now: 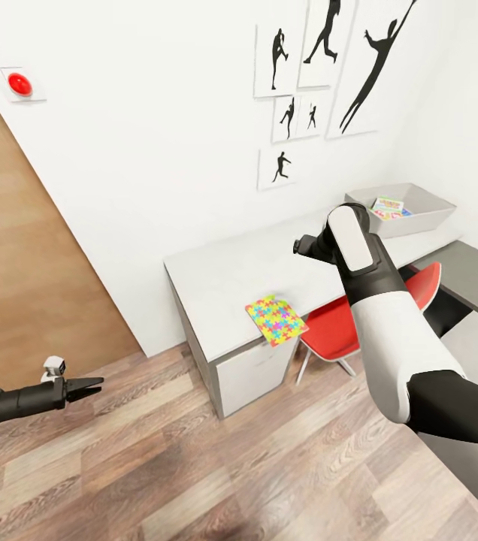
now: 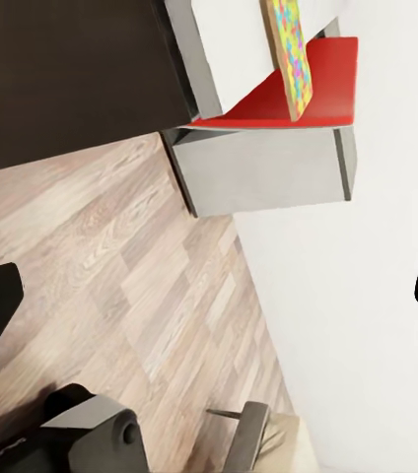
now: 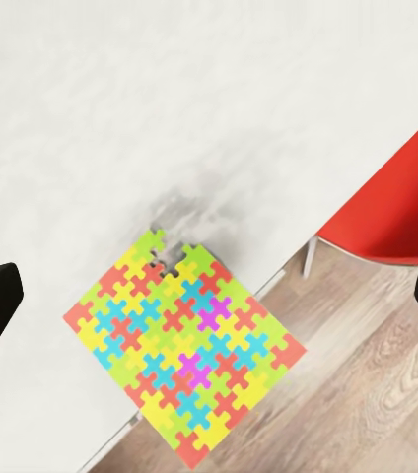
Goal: Put all the toys in the child's room - the three board games (two on the bed and one on the table), the two jigsaw puzzles on the table, and the tennis ball on the table - inside the toy box on the table in the child's room.
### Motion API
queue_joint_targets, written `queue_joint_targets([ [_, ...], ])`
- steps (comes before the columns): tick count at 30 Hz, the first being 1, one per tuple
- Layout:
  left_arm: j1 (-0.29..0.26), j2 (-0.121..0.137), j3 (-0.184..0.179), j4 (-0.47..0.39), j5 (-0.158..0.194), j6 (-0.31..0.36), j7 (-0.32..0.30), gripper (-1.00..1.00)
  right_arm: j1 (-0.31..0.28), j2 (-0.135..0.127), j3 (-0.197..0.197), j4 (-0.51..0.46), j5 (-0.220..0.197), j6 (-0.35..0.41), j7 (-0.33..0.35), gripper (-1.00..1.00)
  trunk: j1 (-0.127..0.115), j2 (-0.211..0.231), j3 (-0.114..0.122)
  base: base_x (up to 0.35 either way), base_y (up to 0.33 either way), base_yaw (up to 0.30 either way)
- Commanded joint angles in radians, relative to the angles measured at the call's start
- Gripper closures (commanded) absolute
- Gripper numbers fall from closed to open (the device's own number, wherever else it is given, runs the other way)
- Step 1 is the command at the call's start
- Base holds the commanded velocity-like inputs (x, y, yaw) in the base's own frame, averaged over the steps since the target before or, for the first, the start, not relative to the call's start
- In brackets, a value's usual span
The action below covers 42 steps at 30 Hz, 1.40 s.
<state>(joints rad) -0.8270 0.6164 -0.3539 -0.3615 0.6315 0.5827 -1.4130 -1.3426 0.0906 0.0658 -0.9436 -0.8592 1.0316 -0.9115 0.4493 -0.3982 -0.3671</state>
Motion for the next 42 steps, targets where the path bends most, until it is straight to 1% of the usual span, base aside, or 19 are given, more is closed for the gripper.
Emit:
queue_joint_targets([
  [1, -0.001, 0.0, -0.008, 0.004, 0.007, 0.01, 0.012, -1.0, -0.001, 0.0, 0.002, 0.0, -0.009, 0.003, -0.01, -1.0, 0.001, -0.002, 0.0, 0.0, 0.0, -0.068],
  [3, -0.001, -0.005, -0.01, 0.013, 0.008, 0.01, 0.046, -1.0, -0.001, 0.0, 0.002, 0.0, -0.009, 0.002, -0.01, -1.0, 0.001, -0.002, 0.003, 0.0, 0.0, -0.069],
  [6, -0.001, -0.023, -0.011, 0.026, 0.008, 0.012, 0.13, -1.0, -0.001, 0.0, 0.002, 0.0, -0.008, 0.002, -0.01, -1.0, 0.001, -0.002, 0.008, 0.0, 0.0, -0.069],
  [10, -0.001, -0.031, -0.011, 0.032, 0.009, 0.016, 0.188, -1.0, -0.001, 0.0, 0.002, 0.0, -0.007, 0.002, -0.01, -1.0, 0.001, -0.002, 0.015, 0.0, 0.0, -0.069],
  [15, -0.001, -0.034, -0.013, 0.042, 0.009, 0.017, 0.206, -1.0, 0.011, 0.001, 0.003, 0.0, -0.003, 0.002, -0.01, -1.0, 0.001, -0.002, 0.023, 0.0, 0.0, -0.069],
  [20, -0.001, -0.043, -0.017, 0.099, 0.004, 0.009, 0.235, -1.0, 0.025, 0.0, 0.003, -0.015, -0.002, 0.002, -0.01, -1.0, 0.001, -0.002, 0.032, 0.0, 0.0, -0.069],
  [25, 0.001, -0.051, -0.02, 0.127, -0.001, 0.005, 0.286, -1.0, 0.044, 0.003, 0.005, -0.025, -0.001, 0.002, -0.01, -1.0, 0.001, -0.002, 0.04, 0.0, 0.0, -0.069],
  [27, 0.007, -0.06, -0.02, 0.132, -0.012, 0.004, 0.327, -1.0, 0.053, 0.006, 0.007, -0.026, 0.0, 0.002, -0.01, -1.0, 0.001, -0.002, 0.043, 0.0, 0.0, -0.069],
  [31, 0.02, -0.068, -0.02, 0.135, -0.028, 0.003, 0.381, -1.0, 0.061, 0.011, 0.01, -0.027, 0.0, 0.002, -0.012, -1.0, 0.001, -0.002, 0.05, 0.0, 0.0, -0.069],
  [35, 0.024, -0.071, -0.02, 0.135, -0.031, 0.003, 0.394, -1.0, 0.063, 0.014, 0.011, -0.027, 0.0, 0.001, -0.013, -1.0, 0.001, -0.002, 0.057, -0.024, 0.0, -0.069],
  [40, 0.026, -0.072, -0.02, 0.136, -0.032, 0.003, 0.403, -1.0, 0.064, 0.016, 0.013, -0.026, 0.0, 0.001, -0.013, -1.0, 0.001, -0.002, 0.065, -0.185, 0.0, -0.069],
  [42, 0.026, -0.073, -0.02, 0.136, -0.032, 0.003, 0.417, -1.0, 0.064, 0.016, 0.013, -0.026, 0.0, 0.0, -0.013, -1.0, 0.001, -0.002, 0.068, -0.105, 0.0, -0.069],
])
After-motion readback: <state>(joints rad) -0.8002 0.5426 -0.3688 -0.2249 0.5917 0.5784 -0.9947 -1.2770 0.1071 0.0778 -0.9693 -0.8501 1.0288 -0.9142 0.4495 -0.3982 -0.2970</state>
